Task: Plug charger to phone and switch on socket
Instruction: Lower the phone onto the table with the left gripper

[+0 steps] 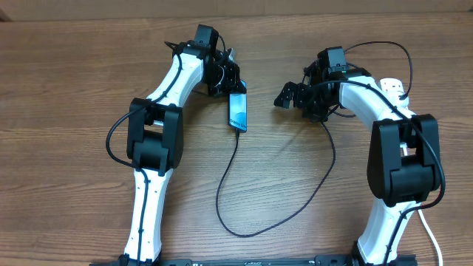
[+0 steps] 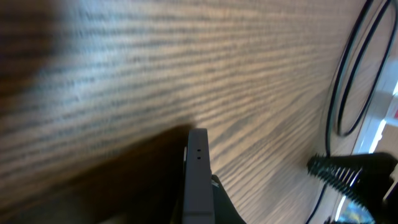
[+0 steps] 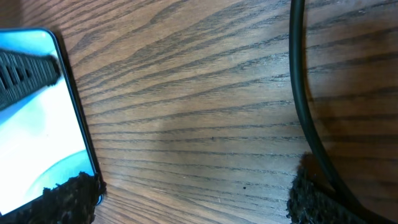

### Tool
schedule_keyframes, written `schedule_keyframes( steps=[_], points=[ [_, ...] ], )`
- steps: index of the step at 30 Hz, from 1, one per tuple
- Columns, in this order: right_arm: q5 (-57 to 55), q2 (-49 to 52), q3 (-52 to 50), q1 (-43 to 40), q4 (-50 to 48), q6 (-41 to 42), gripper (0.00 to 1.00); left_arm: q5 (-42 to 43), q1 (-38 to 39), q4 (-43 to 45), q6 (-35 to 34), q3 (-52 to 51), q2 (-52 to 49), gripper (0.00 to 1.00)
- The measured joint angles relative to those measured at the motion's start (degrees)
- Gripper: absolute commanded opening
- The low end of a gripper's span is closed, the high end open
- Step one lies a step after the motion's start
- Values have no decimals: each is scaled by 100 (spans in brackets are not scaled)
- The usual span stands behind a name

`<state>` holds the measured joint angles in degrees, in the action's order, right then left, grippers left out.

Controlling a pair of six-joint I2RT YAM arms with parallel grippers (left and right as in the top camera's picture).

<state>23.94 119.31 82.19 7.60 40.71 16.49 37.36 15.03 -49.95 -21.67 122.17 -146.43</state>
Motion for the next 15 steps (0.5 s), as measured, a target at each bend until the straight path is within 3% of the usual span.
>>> schedule_keyframes(
  steps=[7,15],
  points=[
    [-7,0,-2,0,-2,2,100,-229,74,181,-507,0,4,4],
    [-24,-4,-4,0,0,2,100,-264,114,205,-588,0,4,4]
  ],
)
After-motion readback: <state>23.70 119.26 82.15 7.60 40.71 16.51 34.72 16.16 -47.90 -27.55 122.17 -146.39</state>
